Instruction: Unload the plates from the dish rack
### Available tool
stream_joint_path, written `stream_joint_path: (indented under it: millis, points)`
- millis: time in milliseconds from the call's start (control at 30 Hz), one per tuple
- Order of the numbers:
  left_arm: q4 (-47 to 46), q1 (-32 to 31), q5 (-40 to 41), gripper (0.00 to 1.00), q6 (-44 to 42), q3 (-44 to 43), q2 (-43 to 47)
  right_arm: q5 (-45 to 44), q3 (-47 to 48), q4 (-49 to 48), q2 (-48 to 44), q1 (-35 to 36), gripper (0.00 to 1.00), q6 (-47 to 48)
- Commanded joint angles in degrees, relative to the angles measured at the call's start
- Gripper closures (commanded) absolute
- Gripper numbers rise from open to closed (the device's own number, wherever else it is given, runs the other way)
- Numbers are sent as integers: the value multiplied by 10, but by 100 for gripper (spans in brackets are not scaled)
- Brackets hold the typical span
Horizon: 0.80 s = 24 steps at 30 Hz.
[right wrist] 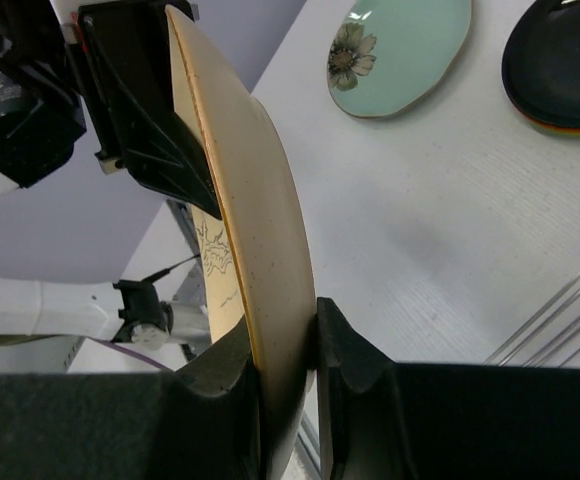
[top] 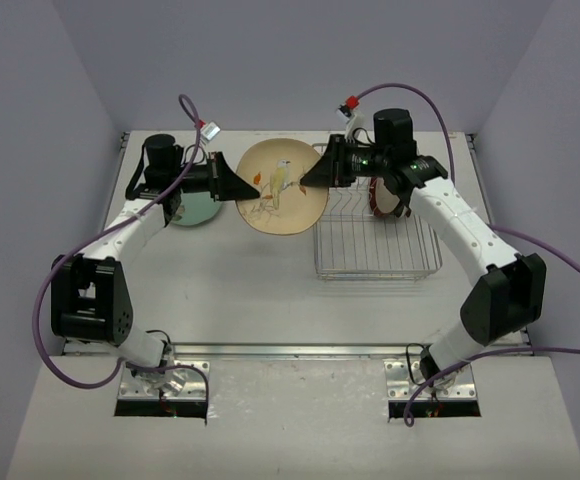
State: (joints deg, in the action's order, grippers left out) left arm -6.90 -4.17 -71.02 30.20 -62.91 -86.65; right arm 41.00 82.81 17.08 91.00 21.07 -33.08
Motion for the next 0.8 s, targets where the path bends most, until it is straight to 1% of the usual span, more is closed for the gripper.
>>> stream_joint_path:
  millis: [0,67,100,133,167,200,233,333,367,400,433,467,500,533,633,767]
  points:
    - [-63,-1,-45,100,31,-4,5,54,12,-104,-3,-2,90,-41]
    - [-58,9,-35,100,35,-3,4,51,11,-99,1,-2,66,-41]
    - [-55,18,-29,100,37,-3,4,47,10,-96,1,-2,44,-40]
    - [-56,36,-24,100,42,-4,3,42,10,-90,1,-2,27,-37]
    - [-58,54,-21,100,47,-5,1,37,8,-86,0,-3,16,-36]
    - [-58,69,-18,100,51,-9,-5,26,7,-82,0,-5,7,-33]
    - [-53,90,-14,100,54,-15,-13,16,7,-77,0,-9,1,-30]
    - [-8,165,7,100,31,-43,-48,-8,9,-57,-1,-23,1,-21]
    - [31,192,20,100,16,-63,-57,-13,10,-49,-1,-27,1,-16]
    - [64,222,36,100,-35,-102,-84,-26,9,-40,-2,-29,1,-12]
    - [136,235,68,100,-61,-122,-102,-36,9,-33,-4,-34,1,-2]
    - [163,247,84,100,-81,-140,-118,-47,10,-25,-4,-36,1,5]
    - [205,262,119,100,-114,-173,-148,-58,6,-18,-5,-41,1,13]
    - [211,265,125,100,-129,-179,-168,-59,5,-17,-6,-42,1,14]
    - [249,288,157,100,-154,-230,-227,-70,-12,-15,-16,-51,1,26]
    - [254,295,165,100,-160,-266,-283,-74,-23,-9,-21,-57,1,36]
